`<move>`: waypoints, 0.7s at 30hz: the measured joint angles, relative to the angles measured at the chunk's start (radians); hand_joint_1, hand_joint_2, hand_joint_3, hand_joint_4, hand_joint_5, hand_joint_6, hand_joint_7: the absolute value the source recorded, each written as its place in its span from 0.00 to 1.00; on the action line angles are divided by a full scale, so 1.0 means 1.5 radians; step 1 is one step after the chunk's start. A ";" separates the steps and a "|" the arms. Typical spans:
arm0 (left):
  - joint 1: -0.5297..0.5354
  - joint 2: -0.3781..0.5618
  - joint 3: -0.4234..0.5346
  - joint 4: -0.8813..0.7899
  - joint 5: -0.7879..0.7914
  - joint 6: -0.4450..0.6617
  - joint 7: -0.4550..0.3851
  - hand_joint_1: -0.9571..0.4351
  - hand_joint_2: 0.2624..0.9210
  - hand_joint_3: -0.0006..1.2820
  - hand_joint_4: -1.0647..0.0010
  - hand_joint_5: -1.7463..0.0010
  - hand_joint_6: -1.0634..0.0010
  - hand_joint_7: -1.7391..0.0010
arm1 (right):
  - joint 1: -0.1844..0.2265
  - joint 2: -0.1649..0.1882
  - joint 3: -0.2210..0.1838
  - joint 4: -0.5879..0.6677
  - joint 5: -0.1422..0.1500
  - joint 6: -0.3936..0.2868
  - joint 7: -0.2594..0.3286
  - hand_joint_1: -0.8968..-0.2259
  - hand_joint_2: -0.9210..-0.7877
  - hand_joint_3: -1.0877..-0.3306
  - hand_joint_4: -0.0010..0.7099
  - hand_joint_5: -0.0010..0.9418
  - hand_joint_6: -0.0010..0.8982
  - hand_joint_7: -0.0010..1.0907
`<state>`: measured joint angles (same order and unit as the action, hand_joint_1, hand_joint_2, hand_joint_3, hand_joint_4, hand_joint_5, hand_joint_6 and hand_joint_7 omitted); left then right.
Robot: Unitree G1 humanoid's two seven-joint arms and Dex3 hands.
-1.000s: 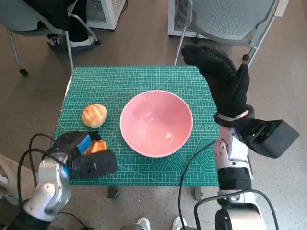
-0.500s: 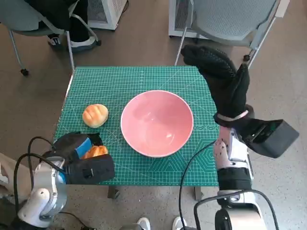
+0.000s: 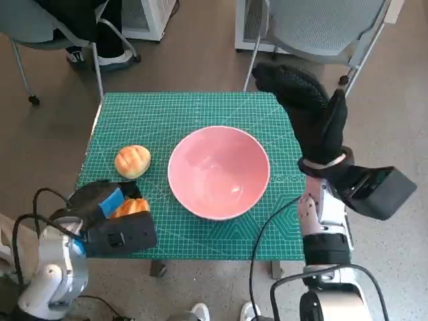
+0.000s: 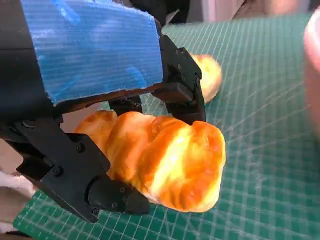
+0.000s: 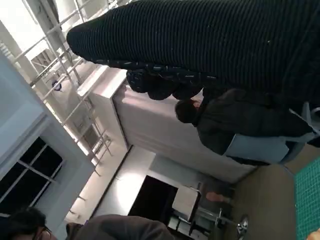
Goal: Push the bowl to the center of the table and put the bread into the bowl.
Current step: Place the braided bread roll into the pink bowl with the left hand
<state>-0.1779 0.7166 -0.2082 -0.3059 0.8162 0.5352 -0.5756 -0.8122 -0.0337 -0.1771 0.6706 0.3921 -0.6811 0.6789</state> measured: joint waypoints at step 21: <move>-0.239 -0.037 0.040 -0.150 0.030 0.024 -0.052 0.69 0.84 0.12 0.20 0.44 0.33 0.36 | -0.001 -0.004 -0.003 0.006 0.000 0.006 0.006 0.28 0.00 0.23 0.16 0.00 0.10 0.25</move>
<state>-0.5364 0.6611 -0.1479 -0.5307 0.8606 0.5705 -0.6542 -0.8132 -0.0396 -0.1819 0.6800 0.3926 -0.6719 0.6886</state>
